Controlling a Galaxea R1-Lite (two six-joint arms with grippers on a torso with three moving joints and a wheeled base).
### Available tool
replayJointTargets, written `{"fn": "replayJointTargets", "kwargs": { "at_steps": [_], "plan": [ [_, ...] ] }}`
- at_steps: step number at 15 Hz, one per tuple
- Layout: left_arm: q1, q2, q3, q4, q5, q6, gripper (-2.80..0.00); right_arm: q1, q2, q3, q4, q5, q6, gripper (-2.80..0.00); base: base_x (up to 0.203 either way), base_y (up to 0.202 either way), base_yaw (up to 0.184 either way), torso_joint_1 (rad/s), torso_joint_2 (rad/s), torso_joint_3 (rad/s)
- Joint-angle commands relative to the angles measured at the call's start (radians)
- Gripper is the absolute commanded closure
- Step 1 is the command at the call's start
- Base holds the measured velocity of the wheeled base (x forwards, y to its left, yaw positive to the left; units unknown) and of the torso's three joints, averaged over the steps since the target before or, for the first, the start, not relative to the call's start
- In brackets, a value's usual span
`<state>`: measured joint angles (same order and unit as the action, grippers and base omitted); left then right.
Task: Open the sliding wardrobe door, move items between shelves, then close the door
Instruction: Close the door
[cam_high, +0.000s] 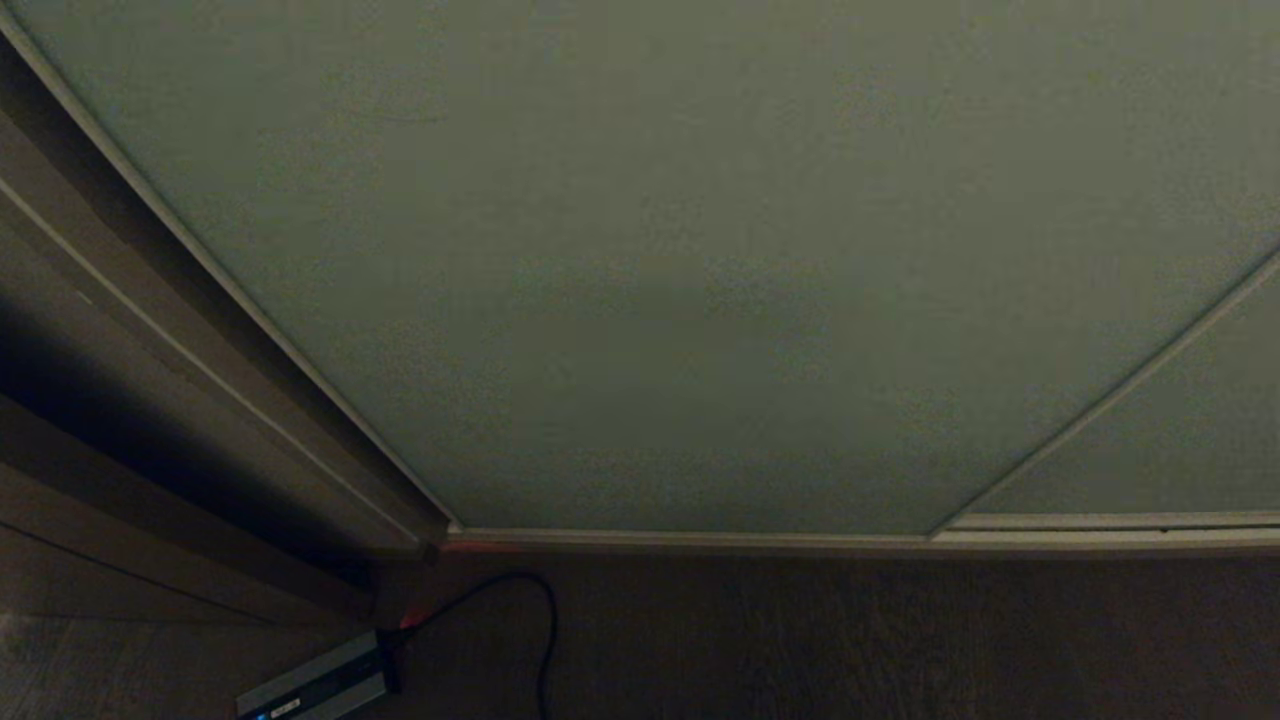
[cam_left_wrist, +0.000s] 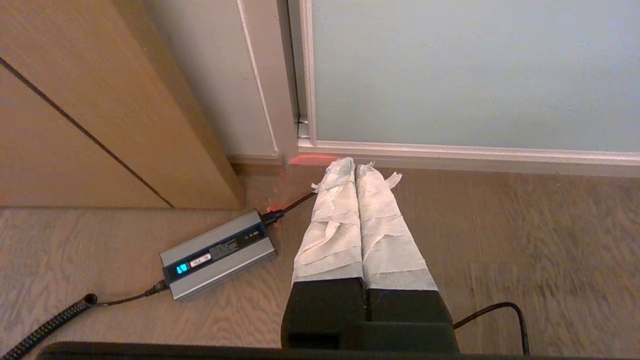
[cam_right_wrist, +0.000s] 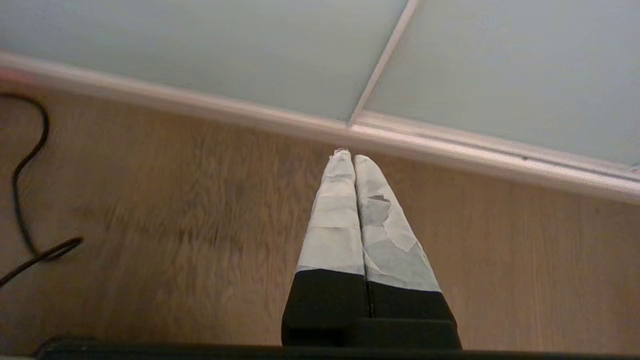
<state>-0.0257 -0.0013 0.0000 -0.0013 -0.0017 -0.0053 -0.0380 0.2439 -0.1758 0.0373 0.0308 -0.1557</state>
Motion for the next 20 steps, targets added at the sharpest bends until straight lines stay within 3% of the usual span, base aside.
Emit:
{"fn": "replayJointTargets", "kwargs": {
  "at_steps": [1,3,7,20],
  "plan": [
    [0.001,-0.002,0.0,0.0,0.0,-0.001,0.0,0.017,-0.208,0.089,0.012,-0.007,0.005,0.0,0.0,0.0,0.0,0.0,0.0,0.0],
    [0.0,-0.002,0.0,0.0,0.0,-0.001,0.0,0.026,-0.244,0.179,-0.021,-0.014,0.08,0.0,0.0,0.0,0.0,0.0,0.0,0.0],
    [0.0,0.0,0.0,0.0,0.0,-0.001,0.0,0.027,-0.242,0.18,-0.025,-0.018,0.115,0.0,0.0,0.0,0.0,0.0,0.0,0.0],
    [0.0,0.0,0.0,0.0,0.0,-0.001,0.0,0.027,-0.242,0.179,-0.025,-0.019,0.122,0.0,0.0,0.0,0.0,0.0,0.0,0.0]
  ]
}}
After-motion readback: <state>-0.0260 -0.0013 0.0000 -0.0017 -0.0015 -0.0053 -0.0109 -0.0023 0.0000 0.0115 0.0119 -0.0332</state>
